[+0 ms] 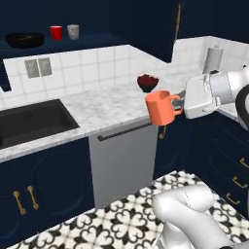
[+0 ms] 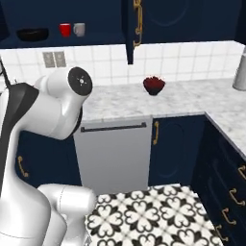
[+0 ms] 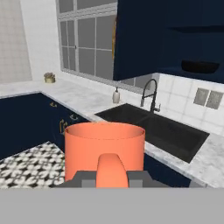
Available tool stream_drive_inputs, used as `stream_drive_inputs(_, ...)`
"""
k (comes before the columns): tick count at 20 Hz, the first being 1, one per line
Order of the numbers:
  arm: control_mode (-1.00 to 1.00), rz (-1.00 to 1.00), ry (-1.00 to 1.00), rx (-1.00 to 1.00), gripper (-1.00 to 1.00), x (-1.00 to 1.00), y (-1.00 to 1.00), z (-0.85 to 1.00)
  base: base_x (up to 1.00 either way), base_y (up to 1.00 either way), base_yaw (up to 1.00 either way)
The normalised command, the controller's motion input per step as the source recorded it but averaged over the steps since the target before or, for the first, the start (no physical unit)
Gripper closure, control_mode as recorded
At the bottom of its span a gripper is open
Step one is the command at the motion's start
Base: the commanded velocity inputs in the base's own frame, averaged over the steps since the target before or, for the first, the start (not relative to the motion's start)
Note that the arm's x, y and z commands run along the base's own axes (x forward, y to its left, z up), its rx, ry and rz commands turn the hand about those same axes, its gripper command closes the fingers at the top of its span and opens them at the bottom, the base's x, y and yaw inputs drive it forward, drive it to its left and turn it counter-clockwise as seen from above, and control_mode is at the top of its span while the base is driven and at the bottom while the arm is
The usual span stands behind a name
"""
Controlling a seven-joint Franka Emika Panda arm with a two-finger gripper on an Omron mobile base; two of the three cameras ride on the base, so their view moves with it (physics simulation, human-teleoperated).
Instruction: Gather all objects into one cabinet and sort the glasses and bowls to opposite sides.
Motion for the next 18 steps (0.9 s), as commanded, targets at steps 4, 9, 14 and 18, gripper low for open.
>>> stream_drive_inputs(4, 1.0, 0.0, 0.0, 0.0, 1.0, 0.0, 0.0, 0.0, 1.0, 1.0, 0.0)
stream_drive_inputs(9, 1.0, 0.0, 0.0, 0.0, 1.0, 0.0, 0.0, 0.0, 1.0, 0.34, 0.02)
stream_drive_inputs(14, 1.0, 0.0, 0.0, 0.0, 1.0, 0.0, 0.0, 0.0, 0.97, 0.06, 0.08)
stream_drive_inputs(18, 1.0, 0.0, 0.0, 0.0, 1.0, 0.0, 0.0, 0.0, 0.48, -0.11, 0.13)
